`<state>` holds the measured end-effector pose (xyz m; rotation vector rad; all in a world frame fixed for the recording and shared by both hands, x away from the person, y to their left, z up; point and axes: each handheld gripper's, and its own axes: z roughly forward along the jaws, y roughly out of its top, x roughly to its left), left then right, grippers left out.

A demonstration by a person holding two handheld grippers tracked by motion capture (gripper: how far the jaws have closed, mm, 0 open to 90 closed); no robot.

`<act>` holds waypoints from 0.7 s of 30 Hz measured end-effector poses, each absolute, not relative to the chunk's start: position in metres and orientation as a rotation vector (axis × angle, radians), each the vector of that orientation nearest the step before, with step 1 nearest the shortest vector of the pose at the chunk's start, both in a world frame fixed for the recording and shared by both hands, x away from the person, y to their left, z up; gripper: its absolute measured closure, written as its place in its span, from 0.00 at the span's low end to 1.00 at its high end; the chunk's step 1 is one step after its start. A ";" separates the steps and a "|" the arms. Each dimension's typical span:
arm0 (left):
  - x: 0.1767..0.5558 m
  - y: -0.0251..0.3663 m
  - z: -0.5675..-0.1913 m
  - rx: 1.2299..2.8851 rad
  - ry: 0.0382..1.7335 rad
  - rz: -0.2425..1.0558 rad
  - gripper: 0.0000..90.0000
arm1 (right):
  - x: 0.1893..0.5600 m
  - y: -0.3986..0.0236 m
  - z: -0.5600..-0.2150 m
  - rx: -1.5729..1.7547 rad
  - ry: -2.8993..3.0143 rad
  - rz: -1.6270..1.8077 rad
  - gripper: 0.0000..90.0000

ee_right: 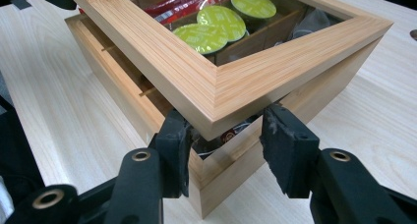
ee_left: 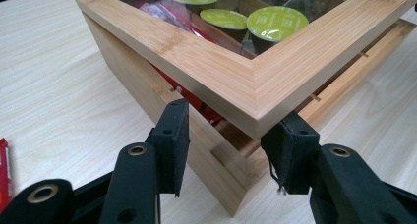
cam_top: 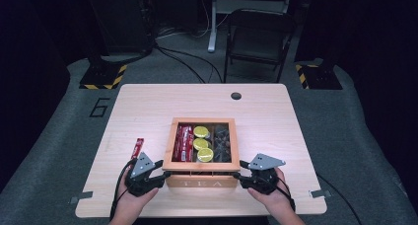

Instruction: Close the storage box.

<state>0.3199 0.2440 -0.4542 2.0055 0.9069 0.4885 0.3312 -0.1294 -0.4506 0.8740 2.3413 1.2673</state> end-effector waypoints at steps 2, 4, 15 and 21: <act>0.320 0.245 -0.455 2.015 0.898 0.489 0.60 | 0.331 -0.129 -0.452 0.874 2.347 1.269 0.60; 0.320 0.245 -0.457 2.011 0.906 0.479 0.60 | 0.331 -0.129 -0.453 0.866 2.345 1.263 0.60; 0.320 0.246 -0.462 2.019 0.913 0.454 0.55 | 0.330 -0.128 -0.458 0.874 2.371 1.252 0.57; 0.319 0.243 -0.463 2.032 0.901 0.448 0.54 | 0.330 -0.127 -0.459 0.885 2.386 1.241 0.57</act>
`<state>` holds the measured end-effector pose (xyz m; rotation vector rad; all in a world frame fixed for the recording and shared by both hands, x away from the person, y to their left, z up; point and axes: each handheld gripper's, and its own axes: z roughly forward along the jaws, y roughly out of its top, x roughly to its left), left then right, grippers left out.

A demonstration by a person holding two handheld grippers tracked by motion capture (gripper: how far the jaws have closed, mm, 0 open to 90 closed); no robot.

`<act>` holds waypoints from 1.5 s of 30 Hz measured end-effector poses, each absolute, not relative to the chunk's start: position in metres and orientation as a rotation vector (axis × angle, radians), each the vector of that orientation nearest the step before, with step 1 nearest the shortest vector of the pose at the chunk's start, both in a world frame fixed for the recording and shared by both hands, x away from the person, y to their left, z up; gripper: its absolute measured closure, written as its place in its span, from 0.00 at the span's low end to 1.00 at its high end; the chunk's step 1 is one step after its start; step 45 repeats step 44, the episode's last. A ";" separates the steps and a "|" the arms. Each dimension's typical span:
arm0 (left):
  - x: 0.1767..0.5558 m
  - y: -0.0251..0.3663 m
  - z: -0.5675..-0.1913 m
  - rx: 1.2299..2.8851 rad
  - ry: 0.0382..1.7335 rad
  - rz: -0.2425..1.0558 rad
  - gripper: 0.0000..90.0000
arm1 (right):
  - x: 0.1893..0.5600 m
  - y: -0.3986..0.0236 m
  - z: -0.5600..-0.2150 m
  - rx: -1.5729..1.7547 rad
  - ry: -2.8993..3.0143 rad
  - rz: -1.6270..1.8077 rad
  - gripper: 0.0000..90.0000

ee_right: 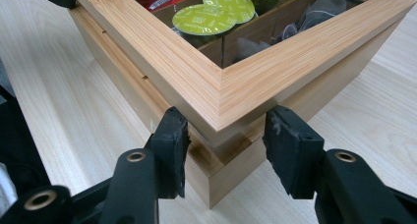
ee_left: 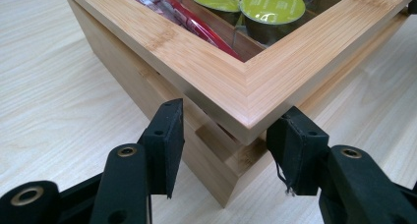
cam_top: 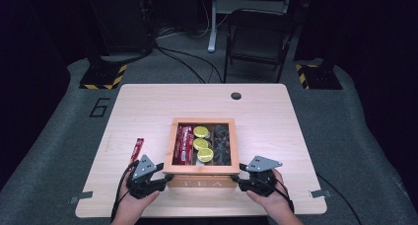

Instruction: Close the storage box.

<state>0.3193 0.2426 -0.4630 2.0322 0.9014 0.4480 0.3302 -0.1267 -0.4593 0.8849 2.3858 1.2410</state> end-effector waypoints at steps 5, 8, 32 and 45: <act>0.319 0.242 -0.463 2.038 0.891 0.438 0.53 | 0.331 -0.126 -0.461 0.884 2.396 1.239 0.57; 0.318 0.241 -0.464 2.044 0.892 0.434 0.52 | 0.331 -0.126 -0.462 0.892 2.409 1.230 0.55; 0.320 0.241 -0.466 2.055 0.916 0.379 0.34 | 0.332 -0.125 -0.465 0.890 2.434 1.203 0.37; 0.318 0.249 -0.450 1.997 0.905 0.416 0.35 | 0.330 -0.134 -0.452 0.894 2.330 1.310 0.38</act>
